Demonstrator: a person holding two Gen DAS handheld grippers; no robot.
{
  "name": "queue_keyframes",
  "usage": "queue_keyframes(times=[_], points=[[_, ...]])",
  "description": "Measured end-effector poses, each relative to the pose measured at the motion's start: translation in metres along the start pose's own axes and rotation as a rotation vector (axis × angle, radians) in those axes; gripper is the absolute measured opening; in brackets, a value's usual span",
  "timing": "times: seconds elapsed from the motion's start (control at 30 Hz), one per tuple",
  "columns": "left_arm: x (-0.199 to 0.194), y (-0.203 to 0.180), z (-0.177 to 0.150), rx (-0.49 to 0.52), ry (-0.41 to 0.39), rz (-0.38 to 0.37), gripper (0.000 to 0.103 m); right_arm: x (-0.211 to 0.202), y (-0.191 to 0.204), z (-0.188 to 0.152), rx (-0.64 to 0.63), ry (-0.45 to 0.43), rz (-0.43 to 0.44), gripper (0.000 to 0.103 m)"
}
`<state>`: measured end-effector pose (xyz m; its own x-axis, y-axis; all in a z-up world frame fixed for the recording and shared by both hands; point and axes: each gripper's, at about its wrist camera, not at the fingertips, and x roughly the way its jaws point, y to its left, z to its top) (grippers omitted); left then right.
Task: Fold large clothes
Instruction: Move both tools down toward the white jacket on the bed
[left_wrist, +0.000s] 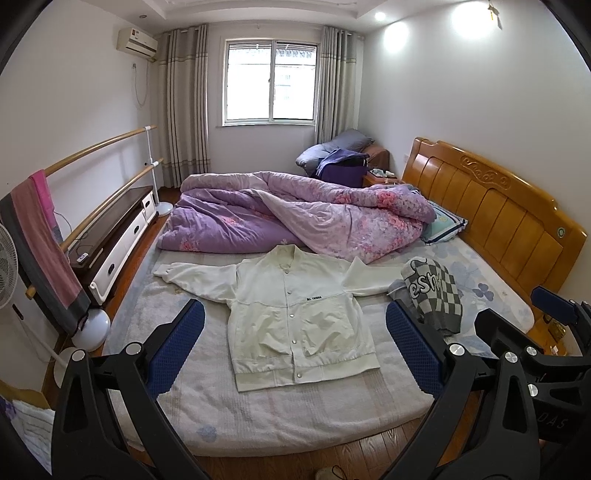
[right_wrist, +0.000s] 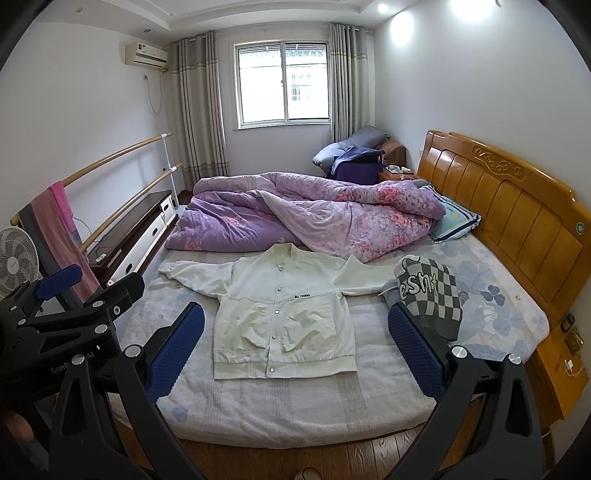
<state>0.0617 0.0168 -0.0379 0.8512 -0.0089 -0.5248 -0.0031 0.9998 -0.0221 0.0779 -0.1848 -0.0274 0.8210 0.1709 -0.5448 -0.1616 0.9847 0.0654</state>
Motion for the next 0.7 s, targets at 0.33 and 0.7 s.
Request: queue_keyframes(times=[0.33,0.7], points=[[0.078,-0.014,0.037,-0.022,0.015,0.069,0.098,0.074,-0.027,0.036,-0.019,-0.010,0.070,0.096],[0.199,-0.041,0.109,-0.109,0.074,0.148,0.098,0.189,-0.076,0.110,-0.087,0.008,0.174,0.096]])
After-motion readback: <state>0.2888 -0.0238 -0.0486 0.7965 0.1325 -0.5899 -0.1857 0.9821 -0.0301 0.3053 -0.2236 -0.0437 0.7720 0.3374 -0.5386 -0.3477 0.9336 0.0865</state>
